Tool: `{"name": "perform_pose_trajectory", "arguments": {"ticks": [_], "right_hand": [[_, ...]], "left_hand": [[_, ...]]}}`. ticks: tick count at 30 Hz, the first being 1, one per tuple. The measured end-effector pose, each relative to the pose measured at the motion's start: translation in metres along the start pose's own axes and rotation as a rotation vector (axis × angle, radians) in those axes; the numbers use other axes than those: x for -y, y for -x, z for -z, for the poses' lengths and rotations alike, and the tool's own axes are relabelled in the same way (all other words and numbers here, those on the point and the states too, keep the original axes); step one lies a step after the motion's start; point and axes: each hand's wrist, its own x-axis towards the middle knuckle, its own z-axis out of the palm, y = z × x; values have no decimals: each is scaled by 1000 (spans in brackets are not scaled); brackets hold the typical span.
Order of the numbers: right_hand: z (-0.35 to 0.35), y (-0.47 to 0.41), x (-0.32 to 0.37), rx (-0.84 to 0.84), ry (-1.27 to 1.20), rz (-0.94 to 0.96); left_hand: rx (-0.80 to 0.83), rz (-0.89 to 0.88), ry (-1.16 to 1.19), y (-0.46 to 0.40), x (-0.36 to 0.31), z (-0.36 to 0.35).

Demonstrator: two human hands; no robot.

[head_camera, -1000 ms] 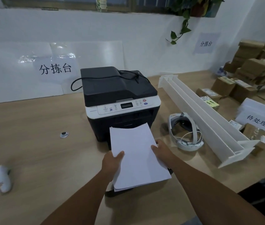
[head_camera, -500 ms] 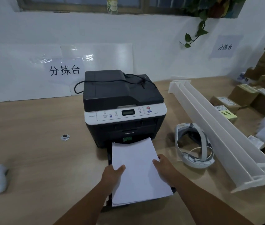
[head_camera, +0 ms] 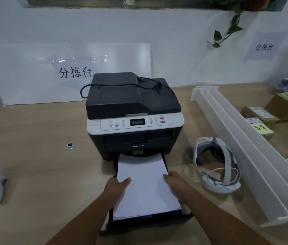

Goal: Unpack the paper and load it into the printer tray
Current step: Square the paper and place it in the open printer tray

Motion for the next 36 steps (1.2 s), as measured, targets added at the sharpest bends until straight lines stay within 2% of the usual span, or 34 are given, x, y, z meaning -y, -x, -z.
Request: {"name": "perform_pose_trajectory", "arguments": {"ticks": [5, 12, 15, 17, 20, 25, 31, 36], "right_hand": [[5, -5, -9, 40, 22, -13], [-3, -18, 4, -3, -6, 81], [-3, -23, 8, -5, -19, 102], [-2, -24, 8, -5, -28, 110], [-3, -25, 4, -4, 14, 124], [-9, -19, -2, -61, 58, 134], [-6, -13, -16, -32, 300, 122], [-6, -16, -22, -100, 525, 185]], "left_hand": [[-10, 35, 43, -10, 1, -5], [-55, 117, 122, -35, 2, 1], [-84, 146, 24, -29, 2, 2], [-33, 164, -4, -26, 6, 0], [32, 172, -174, -25, 11, -2], [-115, 77, -290, -17, 5, 2], [-153, -55, -556, -13, 8, 1], [-155, -156, -722, -8, 6, -2]]}}
